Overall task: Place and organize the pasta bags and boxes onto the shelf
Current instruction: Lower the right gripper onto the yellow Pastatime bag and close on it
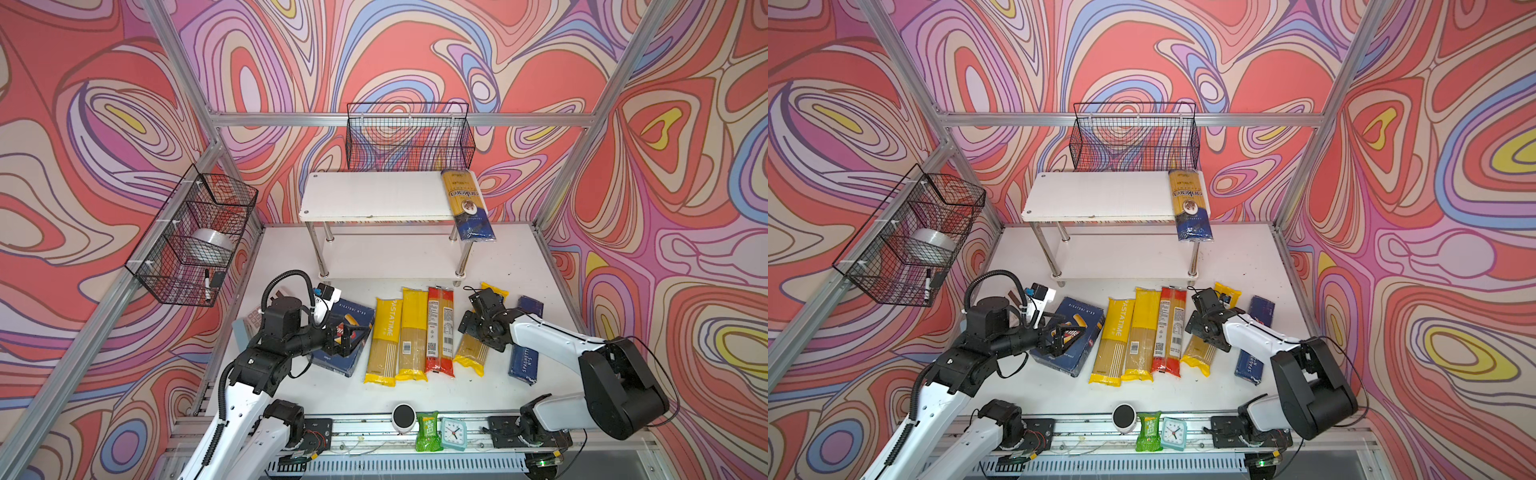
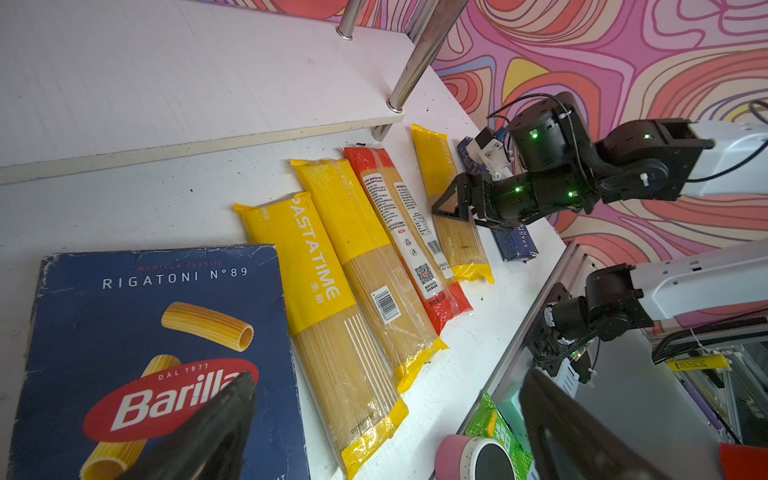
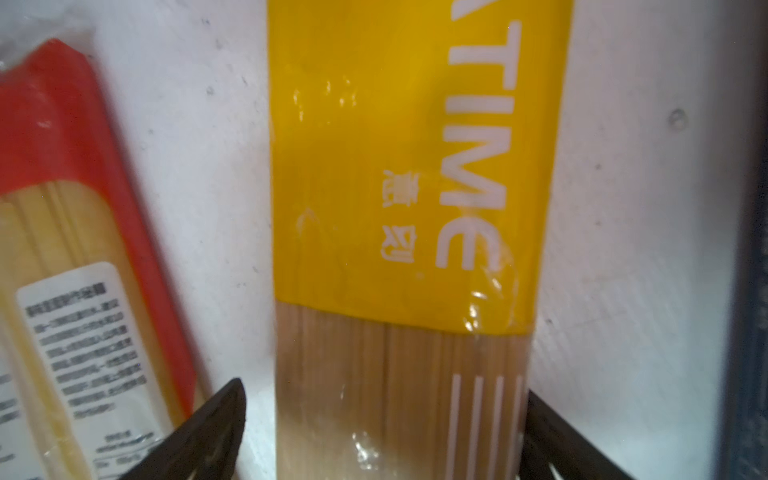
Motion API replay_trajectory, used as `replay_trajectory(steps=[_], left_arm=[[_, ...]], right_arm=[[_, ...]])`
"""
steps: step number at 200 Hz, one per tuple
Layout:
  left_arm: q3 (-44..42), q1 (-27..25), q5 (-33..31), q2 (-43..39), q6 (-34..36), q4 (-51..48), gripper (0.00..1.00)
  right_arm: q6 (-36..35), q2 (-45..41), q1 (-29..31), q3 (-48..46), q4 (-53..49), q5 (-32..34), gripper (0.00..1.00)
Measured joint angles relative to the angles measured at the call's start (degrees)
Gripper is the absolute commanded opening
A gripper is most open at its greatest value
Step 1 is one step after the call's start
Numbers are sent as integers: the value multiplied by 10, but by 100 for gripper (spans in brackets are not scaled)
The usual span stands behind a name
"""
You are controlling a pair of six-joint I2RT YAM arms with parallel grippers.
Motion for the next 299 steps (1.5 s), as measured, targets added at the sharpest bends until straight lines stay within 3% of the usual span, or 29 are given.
replay_trajectory(steps=[37, 131, 175, 228, 299], left_arm=[[0, 0, -1, -11, 0, 0, 100], [0, 0, -1, -9, 0, 0, 100], [0, 0, -1, -11, 0, 0, 100], [0, 0, -1, -14, 0, 0, 100], [0, 0, -1, -14, 0, 0, 100]], right_arm=[[0, 18, 22, 11, -39, 31, 98], [13, 24, 26, 7, -21, 52, 94], [10, 11, 26, -9, -3, 57, 79], [2, 6, 26, -14, 1, 56, 71], [0, -16, 25, -35, 24, 51, 51]])
